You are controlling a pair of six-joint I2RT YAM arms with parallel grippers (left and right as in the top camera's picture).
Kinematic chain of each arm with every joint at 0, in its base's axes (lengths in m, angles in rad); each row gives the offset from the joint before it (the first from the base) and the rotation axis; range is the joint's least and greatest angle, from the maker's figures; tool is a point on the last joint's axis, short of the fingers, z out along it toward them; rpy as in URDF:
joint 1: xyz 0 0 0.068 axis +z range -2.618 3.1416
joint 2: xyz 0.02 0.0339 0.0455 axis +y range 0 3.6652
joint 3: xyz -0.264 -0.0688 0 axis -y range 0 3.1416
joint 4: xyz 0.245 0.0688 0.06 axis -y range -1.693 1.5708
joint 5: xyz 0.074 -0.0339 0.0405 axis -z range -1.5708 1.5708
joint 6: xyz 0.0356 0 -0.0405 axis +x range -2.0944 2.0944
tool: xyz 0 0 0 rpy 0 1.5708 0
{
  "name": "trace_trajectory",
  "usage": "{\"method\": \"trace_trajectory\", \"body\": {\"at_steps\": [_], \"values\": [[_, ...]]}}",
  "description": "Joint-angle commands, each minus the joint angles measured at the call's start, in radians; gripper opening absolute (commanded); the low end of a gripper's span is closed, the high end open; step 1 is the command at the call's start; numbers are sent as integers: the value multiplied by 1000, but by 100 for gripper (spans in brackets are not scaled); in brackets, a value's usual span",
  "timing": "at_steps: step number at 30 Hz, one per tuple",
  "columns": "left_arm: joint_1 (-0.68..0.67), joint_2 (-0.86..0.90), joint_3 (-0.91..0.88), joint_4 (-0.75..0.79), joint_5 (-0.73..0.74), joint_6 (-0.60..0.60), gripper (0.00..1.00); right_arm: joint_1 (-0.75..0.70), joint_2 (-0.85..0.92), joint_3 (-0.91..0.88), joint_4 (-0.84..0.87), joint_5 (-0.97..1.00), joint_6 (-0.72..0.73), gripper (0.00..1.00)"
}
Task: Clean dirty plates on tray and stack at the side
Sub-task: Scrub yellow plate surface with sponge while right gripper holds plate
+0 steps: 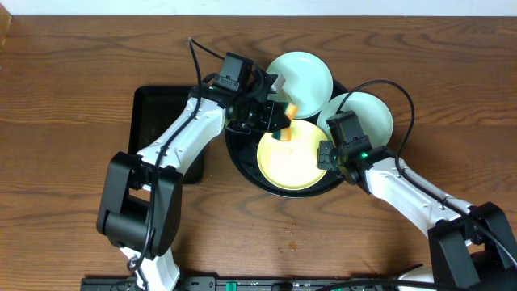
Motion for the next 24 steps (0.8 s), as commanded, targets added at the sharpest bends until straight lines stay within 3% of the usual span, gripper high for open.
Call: {"method": "trace_trajectory", "body": {"at_steps": [1, 8, 24], "values": [[-8, -7, 0, -10, -91, -5, 8, -5, 9, 6, 1, 3, -12, 1], [-39, -5, -39, -49, -252, -1, 8, -5, 9, 6, 2, 3, -12, 1], [-76, 55, -79, -34, -321, 6, 8, -5, 9, 6, 1, 3, -12, 1]]}}
